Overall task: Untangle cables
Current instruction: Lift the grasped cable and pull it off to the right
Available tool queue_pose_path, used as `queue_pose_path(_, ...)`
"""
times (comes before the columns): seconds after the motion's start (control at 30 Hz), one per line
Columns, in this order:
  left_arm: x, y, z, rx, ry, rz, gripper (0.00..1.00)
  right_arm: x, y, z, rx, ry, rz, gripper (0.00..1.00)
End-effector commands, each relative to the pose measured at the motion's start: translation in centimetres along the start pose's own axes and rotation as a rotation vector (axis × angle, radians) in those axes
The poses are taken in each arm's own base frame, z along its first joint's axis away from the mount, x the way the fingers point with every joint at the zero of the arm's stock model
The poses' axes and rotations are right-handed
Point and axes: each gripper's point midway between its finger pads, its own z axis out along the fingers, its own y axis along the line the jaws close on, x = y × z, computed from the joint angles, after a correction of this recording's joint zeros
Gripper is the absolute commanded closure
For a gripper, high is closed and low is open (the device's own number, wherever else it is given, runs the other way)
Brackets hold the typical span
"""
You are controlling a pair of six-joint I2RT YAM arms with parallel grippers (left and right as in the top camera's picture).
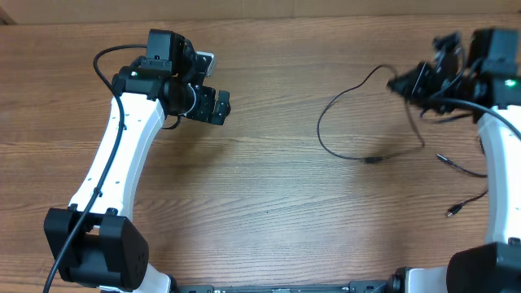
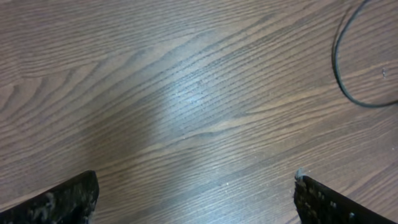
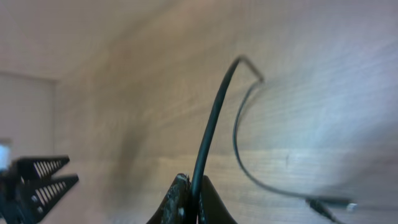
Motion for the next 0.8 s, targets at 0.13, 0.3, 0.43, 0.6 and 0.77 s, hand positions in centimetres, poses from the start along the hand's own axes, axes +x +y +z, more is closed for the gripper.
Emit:
queue_pose_path(0.13,-0.2,0.0,-0.8,-0.005,-0.020,-0.016,0.01,-8.2,4.1,-8.8,0.133,-0.358,-0.127,0.96)
queue_pose_path(0.3,-0.2,0.0,-0.8,-0.004,-0.020,-0.015,0.00,-11.9,4.0,-14.1,0.258,-0.562,-0.146,0.96)
queue_pose_path(0.43,-0.2,0.0,-0.8,-0.004,-0.020,-0.015,0.00,-13.8,1.9,-15.5,0.324,-0.622,-0.120,0.96)
queue_pose_path(0.6,-0.2,0.0,-0.8,-0.004,-0.020,-0.015,0.00,-16.8,-3.7,-15.5,0.406,-0.630,-0.036,0.96)
queue_pose_path(0.77,-0.2,0.0,-0.8,-0.004,-0.020,-0.015,0.00,-19.1,-11.2,-16.8,0.624,-0.676,0.071,0.96)
